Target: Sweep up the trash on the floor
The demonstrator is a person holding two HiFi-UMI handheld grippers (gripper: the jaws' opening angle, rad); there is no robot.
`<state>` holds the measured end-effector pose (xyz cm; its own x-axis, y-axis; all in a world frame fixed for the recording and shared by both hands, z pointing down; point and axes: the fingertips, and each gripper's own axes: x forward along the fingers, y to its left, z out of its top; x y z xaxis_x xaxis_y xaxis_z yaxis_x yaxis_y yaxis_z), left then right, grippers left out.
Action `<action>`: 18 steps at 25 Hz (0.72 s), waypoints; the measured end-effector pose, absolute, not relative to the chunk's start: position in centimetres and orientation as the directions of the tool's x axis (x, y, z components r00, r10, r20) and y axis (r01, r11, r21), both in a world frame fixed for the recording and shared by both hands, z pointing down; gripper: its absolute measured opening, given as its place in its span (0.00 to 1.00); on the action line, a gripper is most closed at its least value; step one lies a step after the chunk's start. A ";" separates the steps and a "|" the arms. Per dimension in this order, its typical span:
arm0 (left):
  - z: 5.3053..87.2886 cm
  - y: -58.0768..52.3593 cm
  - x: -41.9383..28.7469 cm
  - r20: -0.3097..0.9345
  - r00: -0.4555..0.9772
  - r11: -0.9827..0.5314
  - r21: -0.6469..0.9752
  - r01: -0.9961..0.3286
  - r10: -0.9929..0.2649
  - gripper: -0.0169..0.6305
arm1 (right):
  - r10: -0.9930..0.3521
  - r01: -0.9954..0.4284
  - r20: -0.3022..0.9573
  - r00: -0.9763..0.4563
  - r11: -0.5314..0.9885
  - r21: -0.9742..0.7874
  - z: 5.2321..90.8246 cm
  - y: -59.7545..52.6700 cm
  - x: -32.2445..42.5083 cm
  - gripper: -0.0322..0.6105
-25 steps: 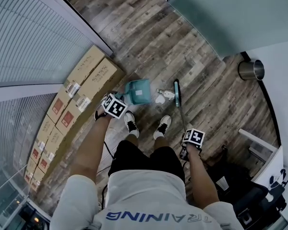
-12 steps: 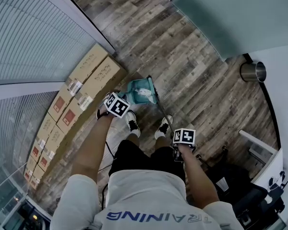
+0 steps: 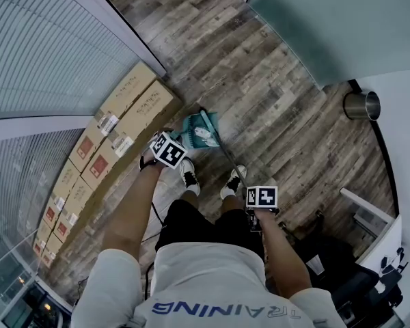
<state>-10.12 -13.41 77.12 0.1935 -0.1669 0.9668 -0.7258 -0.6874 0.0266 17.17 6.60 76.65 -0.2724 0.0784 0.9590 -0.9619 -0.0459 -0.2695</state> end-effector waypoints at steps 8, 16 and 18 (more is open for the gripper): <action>77.2 -13.4 -10.3 0.967 0.194 -0.688 0.026 -0.725 -0.168 0.17 | 0.038 -0.943 0.952 -0.304 -0.156 -0.295 76.0 7.1 21.3 0.22; 77.2 -13.5 -10.2 0.968 0.190 -0.688 0.025 -0.725 -0.165 0.17 | -0.045 -0.935 0.984 -0.175 -0.305 -0.180 75.2 6.0 29.6 0.22; 77.2 -13.5 -10.2 0.968 0.190 -0.688 0.025 -0.725 -0.165 0.17 | -0.031 -0.939 0.993 -0.118 -0.321 -0.122 75.5 6.1 31.3 0.22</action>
<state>-10.23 -13.53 77.19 0.1896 -0.1652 0.9679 -0.7253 -0.6880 0.0246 31.28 6.06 75.47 -0.1179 -0.0309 0.9925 -0.9391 -0.3213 -0.1216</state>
